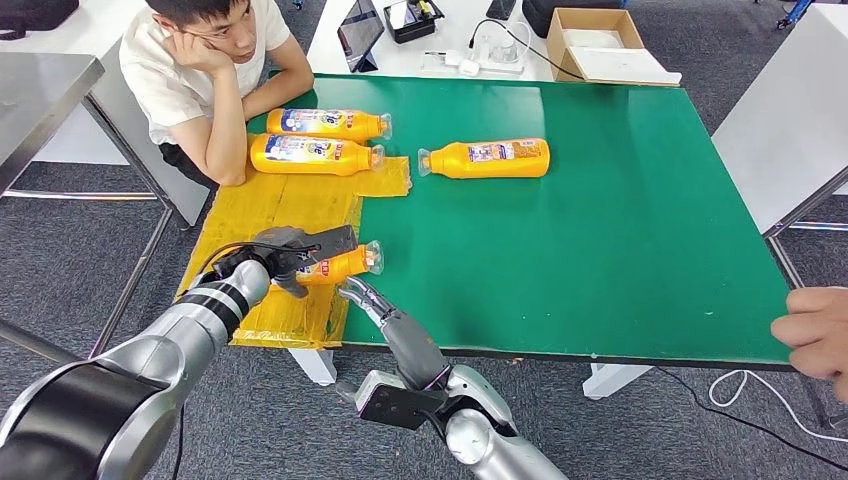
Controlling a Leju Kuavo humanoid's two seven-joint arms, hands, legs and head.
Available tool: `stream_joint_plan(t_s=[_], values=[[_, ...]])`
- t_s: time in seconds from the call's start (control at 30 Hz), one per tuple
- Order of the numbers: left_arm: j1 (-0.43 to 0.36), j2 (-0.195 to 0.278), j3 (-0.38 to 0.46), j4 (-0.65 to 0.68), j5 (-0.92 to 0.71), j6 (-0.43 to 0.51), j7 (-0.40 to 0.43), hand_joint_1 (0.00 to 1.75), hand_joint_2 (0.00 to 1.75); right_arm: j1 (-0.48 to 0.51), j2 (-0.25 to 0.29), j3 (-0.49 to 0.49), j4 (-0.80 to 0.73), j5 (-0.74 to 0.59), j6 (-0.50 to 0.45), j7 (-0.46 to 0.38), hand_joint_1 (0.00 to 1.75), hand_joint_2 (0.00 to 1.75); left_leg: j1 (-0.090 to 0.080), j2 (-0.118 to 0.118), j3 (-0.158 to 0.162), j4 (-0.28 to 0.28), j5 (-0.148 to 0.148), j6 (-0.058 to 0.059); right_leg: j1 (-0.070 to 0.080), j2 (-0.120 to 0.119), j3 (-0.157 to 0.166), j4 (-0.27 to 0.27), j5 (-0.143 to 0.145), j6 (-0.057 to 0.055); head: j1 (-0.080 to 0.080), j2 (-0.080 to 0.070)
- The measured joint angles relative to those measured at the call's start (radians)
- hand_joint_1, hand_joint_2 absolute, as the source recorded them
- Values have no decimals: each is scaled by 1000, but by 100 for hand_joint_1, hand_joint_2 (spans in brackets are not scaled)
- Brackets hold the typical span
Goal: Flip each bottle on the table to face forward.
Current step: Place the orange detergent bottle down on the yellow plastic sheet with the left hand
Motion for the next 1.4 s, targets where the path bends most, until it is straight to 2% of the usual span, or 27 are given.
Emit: stream_joint_plan(t_s=[0.07, 0.1, 0.2, 0.23, 0.53, 0.77, 0.93, 1.13, 1.4], values=[[0, 0, 0, 0, 0, -1, 0, 104, 175, 0, 0, 0, 0, 0, 0, 0, 0, 175, 0, 0, 0, 0, 0, 0, 0, 0, 0, 0, 0, 0, 0, 0], [0, 0, 0, 0, -2, -3, 0, 86, 175, 0, 0, 0, 1, -1, 0, 0, 0, 175, 0, 0, 0, 0, 0, 0, 0, 0, 0, 0, 0, 0, 0, 0], [5, 1, 1, 5, 6, 11, 0, 9, 175, -4, 2, 2, 14, -4, -6, -1, 0, 175, 0, 0, 0, 0, 0, 0, 0, 0, 0, 0, 0, 0, 0, 0], [13, 2, 4, 7, 19, 30, -3, 0, 175, -6, 3, 4, 21, -4, -11, -2, 0, 175, 0, 0, 0, 0, 0, 0, 0, 0, 0, 0, 0, 0, 0, 0], [55, 1, 60, 8, 90, 124, -96, 0, 175, -6, 5, 8, 58, 7, -52, -5, 0, 175, 0, 0, 0, 0, 0, 0, 0, 0, 0, 0, 0, 0, 0, 0], [65, 1, 79, 4, 128, 138, -139, 0, 175, -6, 5, 8, 74, 8, -53, -7, 0, 175, 0, 0, 1, 0, 0, 0, 0, 0, 1, 0, 0, 0, 0, 0], [86, 1, 124, -17, 206, 172, -232, 0, 175, -5, 5, 8, 79, 12, -68, -7, 0, 175, 0, 0, 1, 0, 0, 0, 0, 0, 1, 0, 0, 0, 0, 0], [187, 0, 170, -143, 342, 196, -397, 0, 175, 24, -9, 5, 80, 27, -88, -1, 0, 175, 0, 0, 1, 0, 0, 0, 0, 0, 0, 0, 0, 0, 0, 0], [276, 0, 181, -302, 414, 178, -434, 0, 175, 45, -20, -1, 79, 36, -90, -1, 0, 175, 0, 0, 0, 0, 0, 0, 0, 0, 0, 0, 0, 0, 0, 0]])
